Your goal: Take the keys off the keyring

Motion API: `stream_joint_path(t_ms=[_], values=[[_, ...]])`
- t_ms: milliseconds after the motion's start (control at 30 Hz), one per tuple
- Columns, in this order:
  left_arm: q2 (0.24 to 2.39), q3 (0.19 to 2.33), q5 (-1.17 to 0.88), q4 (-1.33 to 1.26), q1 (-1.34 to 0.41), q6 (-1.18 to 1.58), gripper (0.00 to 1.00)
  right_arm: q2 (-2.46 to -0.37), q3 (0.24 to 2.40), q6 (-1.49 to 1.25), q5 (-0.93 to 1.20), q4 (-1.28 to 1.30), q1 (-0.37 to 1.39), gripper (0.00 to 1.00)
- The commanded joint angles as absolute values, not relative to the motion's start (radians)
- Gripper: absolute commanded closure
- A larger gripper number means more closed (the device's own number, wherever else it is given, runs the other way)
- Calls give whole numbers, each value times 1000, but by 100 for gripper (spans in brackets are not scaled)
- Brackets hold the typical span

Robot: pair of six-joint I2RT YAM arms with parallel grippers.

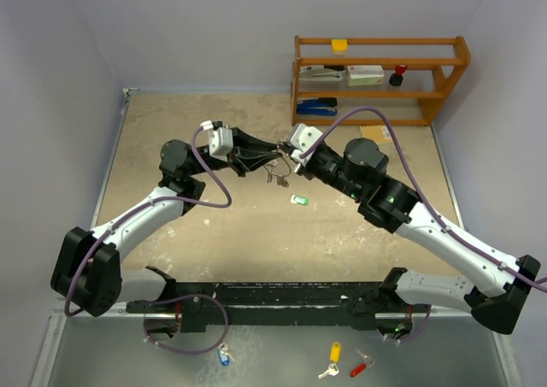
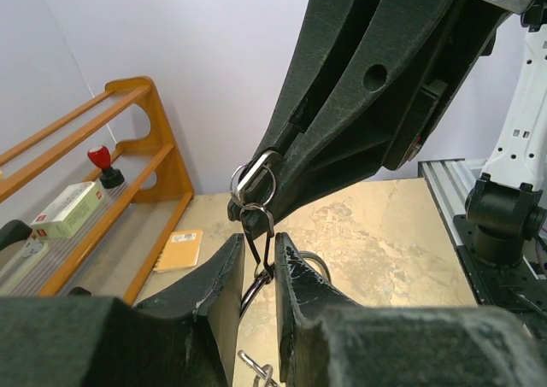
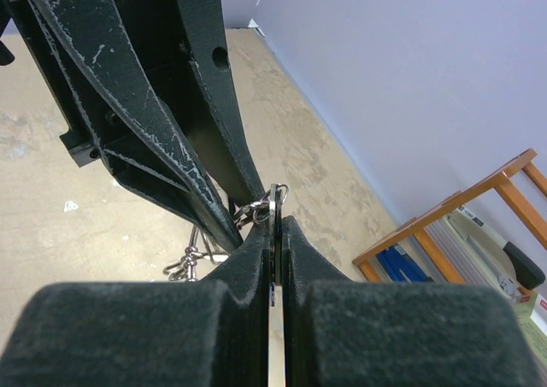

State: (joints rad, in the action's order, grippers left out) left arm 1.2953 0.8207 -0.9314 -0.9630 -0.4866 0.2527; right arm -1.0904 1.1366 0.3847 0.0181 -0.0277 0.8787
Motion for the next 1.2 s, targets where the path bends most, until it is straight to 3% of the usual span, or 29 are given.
stream_joint_path(t_ms=[0, 267, 433, 900, 1167], values=[[1297, 815, -943, -1014, -486, 278, 83, -1050, 1145, 380, 26, -105, 884, 100], [1303, 805, -950, -1062, -486, 306, 86, -1050, 1144, 379, 27, -106, 884, 100], [1315, 802, -955, -1097, -486, 330, 100, -1047, 1143, 378, 29, -107, 884, 100], [1354, 795, -941, -1294, -485, 447, 100, -1049, 1142, 378, 36, -102, 884, 100], [1337, 827, -829, -1041, -476, 292, 100, -1054, 1168, 378, 48, -67, 884, 100]])
